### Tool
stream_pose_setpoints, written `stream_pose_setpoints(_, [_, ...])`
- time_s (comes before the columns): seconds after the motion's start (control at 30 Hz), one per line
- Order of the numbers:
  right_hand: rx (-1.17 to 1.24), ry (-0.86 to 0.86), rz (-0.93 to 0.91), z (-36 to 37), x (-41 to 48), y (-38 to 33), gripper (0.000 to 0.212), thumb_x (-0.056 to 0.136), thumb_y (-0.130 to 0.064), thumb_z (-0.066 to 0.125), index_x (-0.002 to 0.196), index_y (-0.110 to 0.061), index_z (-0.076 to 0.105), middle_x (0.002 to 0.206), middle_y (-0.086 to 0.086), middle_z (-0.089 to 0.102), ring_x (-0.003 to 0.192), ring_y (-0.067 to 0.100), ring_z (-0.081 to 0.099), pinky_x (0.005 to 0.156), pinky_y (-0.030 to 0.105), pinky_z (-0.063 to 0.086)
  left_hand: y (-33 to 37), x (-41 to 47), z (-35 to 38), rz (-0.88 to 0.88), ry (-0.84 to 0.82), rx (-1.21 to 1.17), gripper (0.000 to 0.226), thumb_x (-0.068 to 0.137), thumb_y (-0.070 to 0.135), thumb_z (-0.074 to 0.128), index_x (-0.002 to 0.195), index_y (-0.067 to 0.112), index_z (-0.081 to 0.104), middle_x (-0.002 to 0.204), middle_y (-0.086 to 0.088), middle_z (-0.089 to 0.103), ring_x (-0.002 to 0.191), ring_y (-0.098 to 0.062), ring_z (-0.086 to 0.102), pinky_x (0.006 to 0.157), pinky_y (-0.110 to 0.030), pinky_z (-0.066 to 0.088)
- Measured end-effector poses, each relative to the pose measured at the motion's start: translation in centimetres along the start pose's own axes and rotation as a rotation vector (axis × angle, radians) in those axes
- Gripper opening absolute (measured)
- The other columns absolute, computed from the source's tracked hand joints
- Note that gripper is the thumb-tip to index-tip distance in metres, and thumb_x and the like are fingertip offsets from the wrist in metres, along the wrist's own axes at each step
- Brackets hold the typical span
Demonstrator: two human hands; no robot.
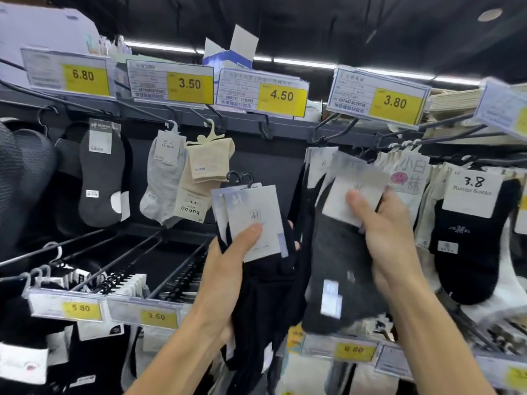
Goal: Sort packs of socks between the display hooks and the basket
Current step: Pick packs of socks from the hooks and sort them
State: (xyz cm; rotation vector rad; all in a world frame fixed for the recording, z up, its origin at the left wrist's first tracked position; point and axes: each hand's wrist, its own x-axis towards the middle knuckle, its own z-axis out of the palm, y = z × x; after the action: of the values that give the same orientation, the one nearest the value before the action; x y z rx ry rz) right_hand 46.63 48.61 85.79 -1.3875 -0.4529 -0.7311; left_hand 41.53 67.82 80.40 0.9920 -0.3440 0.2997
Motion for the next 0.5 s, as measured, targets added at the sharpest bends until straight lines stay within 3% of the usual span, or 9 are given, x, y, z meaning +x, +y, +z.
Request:
stream_pose_setpoints(0.07, [-0.052, 0.043, -0.011, -0.1, 2.5, 0.6, 0.017, 0.097, -0.016, 0.063, 0.111, -0.023, 0.062, 0.107, -0.007, 0.075, 0.1, 0.008, 0.071, 0.081, 0.019, 0.055, 0.1, 0.0, -0.1, 0.008, 0.003, -0.018, 0.022, 0.07, 0.037, 0.073, 0.092, 0.037, 0.078, 0.1, -0.003, 0.079, 0.09, -0.021, 0.077, 0.068, -0.03, 0.062])
stream_pose_setpoints(0.17, [-0.169, 0.063, -0.006, 0.4, 5.8, 1.4, 0.024, 0.097, -0.017, 0.063, 0.121, -0.015, 0.06, 0.112, -0.002, 0.072, 0.098, 0.01, 0.07, 0.09, 0.031, 0.056, 0.0, 0.0, 0.1, 0.029, -0.002, 0.0, 0.021, 0.067, 0.039, 0.074, 0.087, 0.044, 0.078, 0.097, 0.003, 0.08, 0.087, -0.015, 0.077, 0.065, -0.024, 0.061])
stream_pose_setpoints(0.3, [-0.262, -0.011, -0.011, 1.1, 8.0, 1.9, 0.032, 0.097, -0.019, 0.063, 0.128, -0.015, 0.058, 0.115, 0.0, 0.07, 0.103, 0.015, 0.068, 0.096, 0.041, 0.055, -0.5, 0.1, -0.3, -0.019, 0.032, -0.011, 0.039, 0.055, 0.045, 0.079, 0.093, 0.037, 0.078, 0.101, 0.001, 0.079, 0.091, -0.018, 0.076, 0.071, -0.031, 0.059])
stream_pose_setpoints(0.43, [-0.231, -0.1, -0.061, 1.4, 8.7, 2.7, 0.04, 0.099, -0.012, 0.06, 0.137, -0.007, 0.05, 0.125, 0.012, 0.066, 0.112, 0.024, 0.066, 0.098, 0.04, 0.055, -0.4, 0.2, -0.5, -0.047, -0.017, 0.028, 0.027, 0.066, 0.039, 0.074, 0.093, 0.037, 0.078, 0.101, 0.0, 0.079, 0.091, -0.019, 0.077, 0.064, -0.024, 0.06])
stream_pose_setpoints(0.5, [-0.273, -0.145, -0.063, 1.2, 9.2, 3.0, 0.052, 0.1, -0.012, 0.059, 0.147, -0.007, 0.04, 0.132, 0.012, 0.063, 0.117, 0.023, 0.063, 0.097, 0.032, 0.055, -0.3, 0.2, -0.4, -0.071, -0.044, 0.05, 0.022, 0.07, 0.037, 0.073, 0.092, 0.036, 0.078, 0.1, -0.001, 0.079, 0.09, -0.019, 0.077, 0.064, -0.024, 0.06])
